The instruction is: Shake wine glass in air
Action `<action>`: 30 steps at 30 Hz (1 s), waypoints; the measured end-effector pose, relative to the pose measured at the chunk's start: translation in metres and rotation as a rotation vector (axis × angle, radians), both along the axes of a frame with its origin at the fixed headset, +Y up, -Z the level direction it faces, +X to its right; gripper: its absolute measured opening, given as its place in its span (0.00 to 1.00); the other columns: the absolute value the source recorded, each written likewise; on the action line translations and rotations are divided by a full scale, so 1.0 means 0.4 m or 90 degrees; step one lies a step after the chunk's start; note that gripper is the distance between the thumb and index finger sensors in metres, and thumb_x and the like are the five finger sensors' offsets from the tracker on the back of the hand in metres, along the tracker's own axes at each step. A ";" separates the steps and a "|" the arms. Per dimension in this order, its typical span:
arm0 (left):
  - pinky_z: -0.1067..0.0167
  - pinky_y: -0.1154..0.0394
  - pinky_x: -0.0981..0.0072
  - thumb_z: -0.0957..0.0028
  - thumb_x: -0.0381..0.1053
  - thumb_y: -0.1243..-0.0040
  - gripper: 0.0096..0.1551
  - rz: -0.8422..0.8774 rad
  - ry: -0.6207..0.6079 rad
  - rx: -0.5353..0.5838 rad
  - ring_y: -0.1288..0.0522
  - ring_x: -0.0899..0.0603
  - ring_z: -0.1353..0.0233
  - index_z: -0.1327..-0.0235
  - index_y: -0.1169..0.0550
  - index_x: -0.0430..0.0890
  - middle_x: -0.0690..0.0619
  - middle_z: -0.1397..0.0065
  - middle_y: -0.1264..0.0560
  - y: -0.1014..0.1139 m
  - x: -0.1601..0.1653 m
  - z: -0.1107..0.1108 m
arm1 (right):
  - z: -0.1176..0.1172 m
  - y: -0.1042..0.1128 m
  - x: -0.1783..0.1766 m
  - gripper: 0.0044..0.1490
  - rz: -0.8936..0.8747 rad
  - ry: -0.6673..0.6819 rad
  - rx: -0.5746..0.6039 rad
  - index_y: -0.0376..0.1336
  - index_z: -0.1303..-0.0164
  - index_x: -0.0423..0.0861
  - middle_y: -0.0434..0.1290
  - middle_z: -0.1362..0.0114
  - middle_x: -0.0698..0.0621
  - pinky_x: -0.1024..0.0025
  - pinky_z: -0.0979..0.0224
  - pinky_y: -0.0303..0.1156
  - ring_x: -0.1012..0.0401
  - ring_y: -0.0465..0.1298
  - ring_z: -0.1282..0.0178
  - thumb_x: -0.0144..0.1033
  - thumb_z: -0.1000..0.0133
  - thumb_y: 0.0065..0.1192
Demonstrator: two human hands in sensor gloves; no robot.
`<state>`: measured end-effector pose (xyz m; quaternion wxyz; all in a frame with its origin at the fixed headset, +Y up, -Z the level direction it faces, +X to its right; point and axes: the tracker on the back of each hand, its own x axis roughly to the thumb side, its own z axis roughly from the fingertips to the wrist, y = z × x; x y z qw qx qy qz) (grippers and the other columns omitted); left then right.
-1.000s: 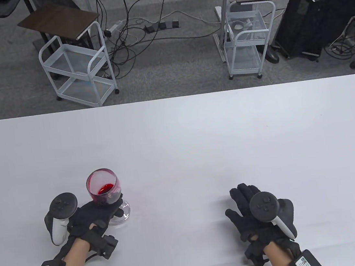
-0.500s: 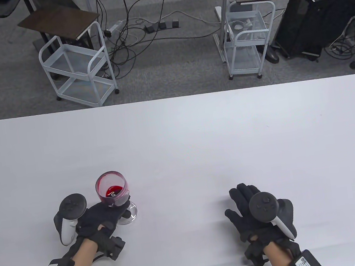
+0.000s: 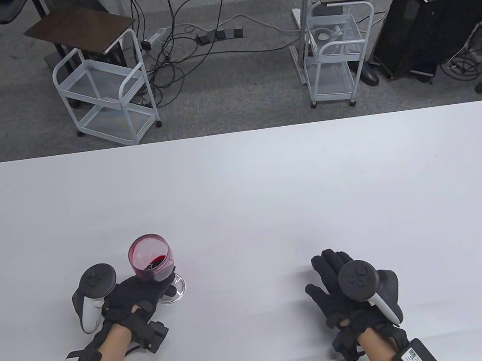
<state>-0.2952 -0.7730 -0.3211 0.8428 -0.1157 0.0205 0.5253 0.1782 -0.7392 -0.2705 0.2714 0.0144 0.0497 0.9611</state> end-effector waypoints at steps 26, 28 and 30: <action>0.21 0.68 0.38 0.50 0.78 0.45 0.55 -0.661 -0.014 0.031 0.66 0.45 0.08 0.16 0.52 0.61 0.58 0.09 0.65 0.086 -0.156 0.191 | 0.002 0.008 0.018 0.45 -0.014 -0.016 0.013 0.54 0.25 0.54 0.50 0.13 0.52 0.37 0.19 0.43 0.47 0.45 0.14 0.60 0.51 0.59; 0.21 0.68 0.38 0.51 0.78 0.45 0.55 -0.674 -0.016 0.016 0.66 0.45 0.09 0.16 0.52 0.61 0.58 0.10 0.64 0.079 -0.161 0.190 | 0.003 0.008 0.020 0.45 -0.017 -0.020 0.016 0.54 0.25 0.54 0.50 0.13 0.52 0.37 0.19 0.43 0.47 0.45 0.14 0.60 0.51 0.59; 0.22 0.68 0.38 0.51 0.78 0.46 0.55 -0.674 -0.013 0.013 0.67 0.45 0.09 0.16 0.53 0.61 0.59 0.10 0.65 0.076 -0.165 0.191 | 0.003 0.005 0.022 0.45 -0.017 -0.025 0.013 0.54 0.25 0.54 0.50 0.13 0.52 0.37 0.19 0.43 0.47 0.45 0.14 0.60 0.51 0.59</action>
